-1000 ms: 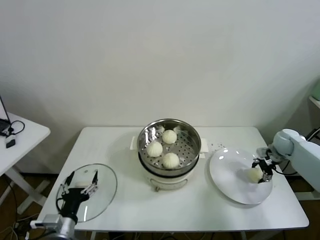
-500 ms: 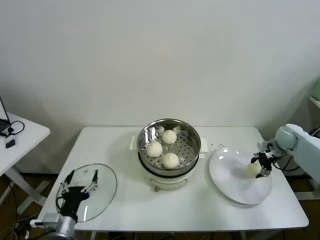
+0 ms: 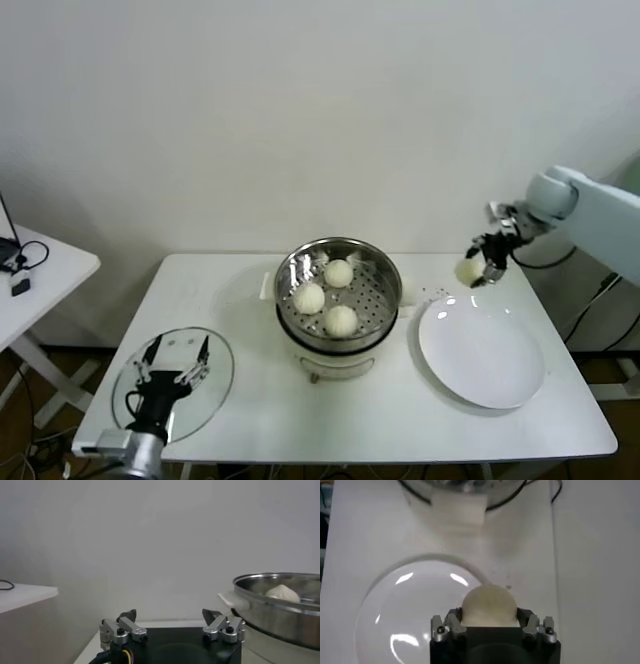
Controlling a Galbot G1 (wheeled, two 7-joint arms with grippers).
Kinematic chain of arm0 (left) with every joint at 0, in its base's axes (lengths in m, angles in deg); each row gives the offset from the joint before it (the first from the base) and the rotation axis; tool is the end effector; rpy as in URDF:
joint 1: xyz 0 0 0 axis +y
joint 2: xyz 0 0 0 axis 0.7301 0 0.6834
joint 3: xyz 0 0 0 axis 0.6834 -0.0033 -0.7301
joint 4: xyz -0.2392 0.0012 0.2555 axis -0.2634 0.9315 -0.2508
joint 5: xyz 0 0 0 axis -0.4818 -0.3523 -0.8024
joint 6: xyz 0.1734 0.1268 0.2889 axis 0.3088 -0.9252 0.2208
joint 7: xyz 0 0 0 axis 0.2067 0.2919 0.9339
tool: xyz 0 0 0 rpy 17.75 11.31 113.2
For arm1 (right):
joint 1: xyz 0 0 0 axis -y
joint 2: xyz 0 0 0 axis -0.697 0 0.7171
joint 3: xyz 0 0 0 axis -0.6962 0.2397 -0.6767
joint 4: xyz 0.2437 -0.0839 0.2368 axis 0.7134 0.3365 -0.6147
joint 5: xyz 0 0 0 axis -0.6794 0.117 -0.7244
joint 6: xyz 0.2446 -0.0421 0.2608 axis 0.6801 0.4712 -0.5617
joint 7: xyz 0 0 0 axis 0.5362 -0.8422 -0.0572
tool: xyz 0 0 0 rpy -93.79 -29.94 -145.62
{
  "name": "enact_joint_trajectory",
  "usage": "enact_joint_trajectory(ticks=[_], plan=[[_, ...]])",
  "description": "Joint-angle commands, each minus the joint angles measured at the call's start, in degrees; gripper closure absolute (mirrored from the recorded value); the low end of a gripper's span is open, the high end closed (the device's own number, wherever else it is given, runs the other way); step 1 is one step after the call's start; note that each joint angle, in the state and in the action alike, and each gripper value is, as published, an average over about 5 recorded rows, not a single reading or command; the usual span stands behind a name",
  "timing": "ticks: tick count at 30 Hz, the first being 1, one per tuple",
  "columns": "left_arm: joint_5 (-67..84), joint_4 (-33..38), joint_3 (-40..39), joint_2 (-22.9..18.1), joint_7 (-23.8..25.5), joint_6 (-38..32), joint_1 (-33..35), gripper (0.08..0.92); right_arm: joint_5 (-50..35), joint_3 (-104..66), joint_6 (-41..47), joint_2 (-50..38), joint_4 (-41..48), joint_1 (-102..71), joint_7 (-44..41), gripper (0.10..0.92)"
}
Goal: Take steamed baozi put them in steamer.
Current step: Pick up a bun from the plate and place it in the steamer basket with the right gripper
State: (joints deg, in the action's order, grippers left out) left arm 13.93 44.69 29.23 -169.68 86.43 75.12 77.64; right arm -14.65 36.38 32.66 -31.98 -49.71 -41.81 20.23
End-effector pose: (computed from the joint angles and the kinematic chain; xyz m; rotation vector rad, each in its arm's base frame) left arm 0.1637 0.0724 -0.3083 0.0113 -3.0203 -0.0490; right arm 0.5911 -0.1878 -0.0596 1.2443 -1.5211 1.2301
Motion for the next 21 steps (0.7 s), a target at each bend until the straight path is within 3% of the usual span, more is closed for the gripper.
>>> enact_joint_trajectory(ticks=[1,11,21], plan=[[-1.37,1.08,-1.43,-1.10,0.19,-1.49,1.04,0.177,-23.44,18.90,5.03,14.82,-0.12,19.25,1.15,0.321],[-0.81,1.62,-1.92,-2.38,-0.94,-1.70,0.88,0.177,-27.54,16.62,7.76,23.24,-1.50,14.75,4.55,0.328],[-0.20,1.41,-1.17,-2.32,-1.00,-1.52,0.83,0.177,-26.74,18.03,8.62,23.18,-4.10,10.11,6.07,0.326]])
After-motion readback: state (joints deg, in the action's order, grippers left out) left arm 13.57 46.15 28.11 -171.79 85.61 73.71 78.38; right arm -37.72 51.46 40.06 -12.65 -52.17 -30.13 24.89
